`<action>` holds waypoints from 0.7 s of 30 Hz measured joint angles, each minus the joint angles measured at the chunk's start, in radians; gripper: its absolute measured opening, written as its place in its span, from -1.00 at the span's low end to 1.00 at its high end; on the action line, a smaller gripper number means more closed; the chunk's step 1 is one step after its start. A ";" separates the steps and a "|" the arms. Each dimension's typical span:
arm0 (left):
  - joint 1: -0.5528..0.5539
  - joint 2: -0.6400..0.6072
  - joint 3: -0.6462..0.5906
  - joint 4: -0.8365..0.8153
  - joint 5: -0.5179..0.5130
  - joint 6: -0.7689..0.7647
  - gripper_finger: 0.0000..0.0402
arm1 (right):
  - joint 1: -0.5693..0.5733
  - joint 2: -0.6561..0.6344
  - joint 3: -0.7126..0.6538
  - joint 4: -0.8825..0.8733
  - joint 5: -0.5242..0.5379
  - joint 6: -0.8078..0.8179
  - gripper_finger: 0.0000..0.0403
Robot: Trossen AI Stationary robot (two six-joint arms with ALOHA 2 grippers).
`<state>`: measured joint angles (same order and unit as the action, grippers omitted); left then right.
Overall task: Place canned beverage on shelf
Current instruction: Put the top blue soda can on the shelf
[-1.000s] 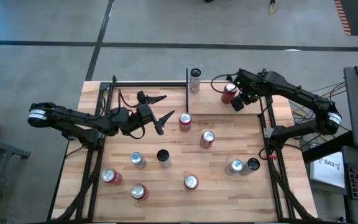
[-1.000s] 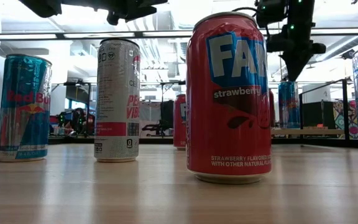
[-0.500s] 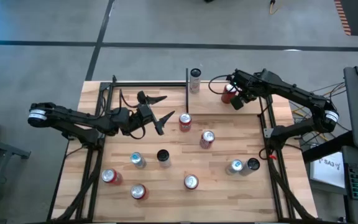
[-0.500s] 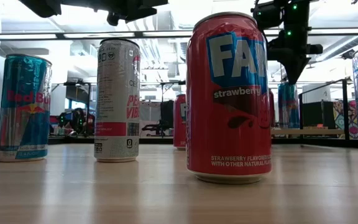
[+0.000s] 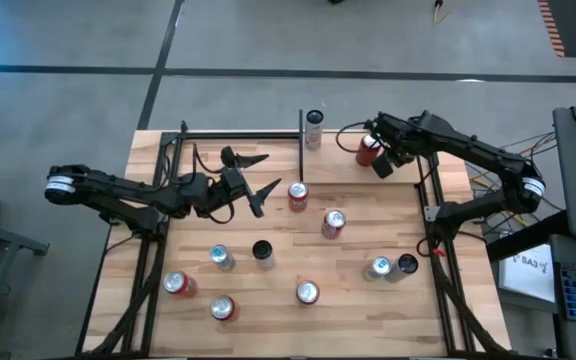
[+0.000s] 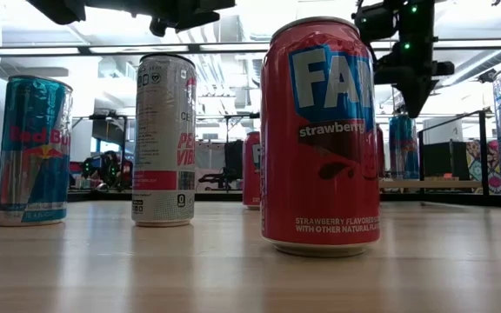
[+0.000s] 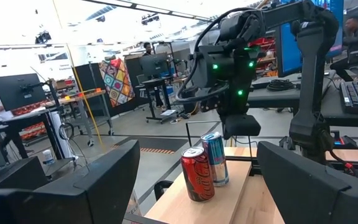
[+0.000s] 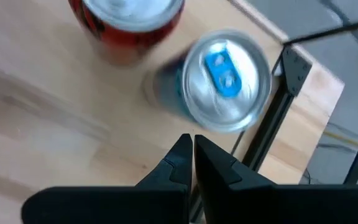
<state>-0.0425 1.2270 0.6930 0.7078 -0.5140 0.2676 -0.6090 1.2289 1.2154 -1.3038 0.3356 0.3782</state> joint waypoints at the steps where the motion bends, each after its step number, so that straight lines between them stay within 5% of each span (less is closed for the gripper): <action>1: 0.000 0.000 0.000 0.000 0.000 0.000 0.55 | 0.000 0.002 -0.001 0.013 0.006 -0.006 -0.96; 21: 0.000 0.000 0.000 0.001 0.000 0.000 0.55 | 0.000 0.015 0.010 0.010 0.007 -0.035 -0.96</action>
<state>-0.0425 1.2270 0.6930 0.7086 -0.5140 0.2676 -0.6094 1.2442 1.2251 -1.2940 0.3425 0.3432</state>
